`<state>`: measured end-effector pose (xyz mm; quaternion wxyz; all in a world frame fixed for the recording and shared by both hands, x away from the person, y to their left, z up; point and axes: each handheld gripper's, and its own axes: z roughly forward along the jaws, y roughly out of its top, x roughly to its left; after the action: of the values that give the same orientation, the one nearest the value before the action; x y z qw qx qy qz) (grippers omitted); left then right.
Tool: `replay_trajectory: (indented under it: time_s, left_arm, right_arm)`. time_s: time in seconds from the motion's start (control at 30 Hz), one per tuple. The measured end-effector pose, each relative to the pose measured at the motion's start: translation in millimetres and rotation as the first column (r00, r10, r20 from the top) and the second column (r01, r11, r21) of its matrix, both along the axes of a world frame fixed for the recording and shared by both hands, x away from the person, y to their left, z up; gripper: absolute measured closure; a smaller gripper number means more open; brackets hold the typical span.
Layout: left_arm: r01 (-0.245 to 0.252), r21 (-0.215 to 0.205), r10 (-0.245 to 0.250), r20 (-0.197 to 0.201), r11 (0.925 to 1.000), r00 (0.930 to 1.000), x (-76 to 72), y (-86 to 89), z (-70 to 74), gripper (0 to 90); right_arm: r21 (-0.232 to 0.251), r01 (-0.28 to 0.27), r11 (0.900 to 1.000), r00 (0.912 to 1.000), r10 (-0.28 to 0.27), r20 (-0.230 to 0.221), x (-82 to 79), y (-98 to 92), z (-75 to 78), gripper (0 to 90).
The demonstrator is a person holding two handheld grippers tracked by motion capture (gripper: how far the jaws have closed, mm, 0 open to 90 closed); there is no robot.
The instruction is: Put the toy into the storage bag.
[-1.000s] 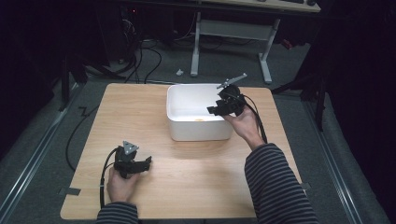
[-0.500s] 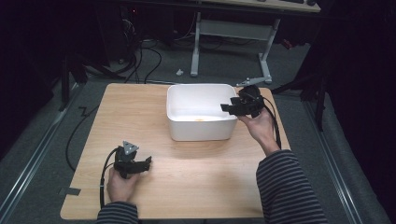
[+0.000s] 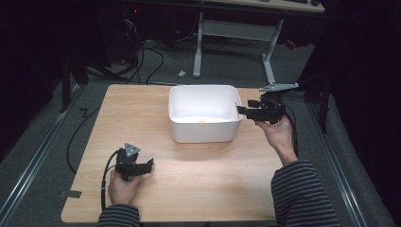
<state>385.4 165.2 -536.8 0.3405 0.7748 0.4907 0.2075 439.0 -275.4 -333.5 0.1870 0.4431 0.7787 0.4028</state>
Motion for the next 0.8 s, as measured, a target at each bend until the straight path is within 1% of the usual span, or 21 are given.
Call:
replay_trajectory:
  time_s: [0.07,0.27,0.53,0.63,0.8]
  left_arm:
    - [0.0,0.001,0.0,0.001,1.0,1.0,-0.1,-0.1,0.0,17.9]
    - [-0.001,0.001,0.001,0.001,1.0,1.0,-0.3,-0.1,0.0,17.9]
    - [-0.001,0.001,0.001,0.001,1.0,1.0,-0.4,-0.1,0.0,17.9]
    - [-0.001,0.001,0.001,0.001,1.0,1.0,-0.4,-0.1,0.0,17.9]
    - [-0.001,0.001,0.001,0.001,1.0,1.0,-0.4,-0.1,0.0,17.9]
  right_arm:
    - [0.002,0.001,1.0,1.0,-0.001,-0.001,-3.3,-2.8,0.4,44.9]
    - [0.008,-0.004,1.0,0.9998,0.004,0.02,-18.8,-8.9,1.1,43.8]
    - [0.015,0.026,1.0,0.9992,-0.026,0.031,-37.2,-26.4,-2.0,44.0]
    - [0.015,0.033,0.999,0.9985,-0.033,0.044,-45.8,-32.6,-2.9,44.5]
    - [0.011,0.041,0.999,0.9982,-0.041,0.043,-55.1,-40.0,-5.6,44.9]
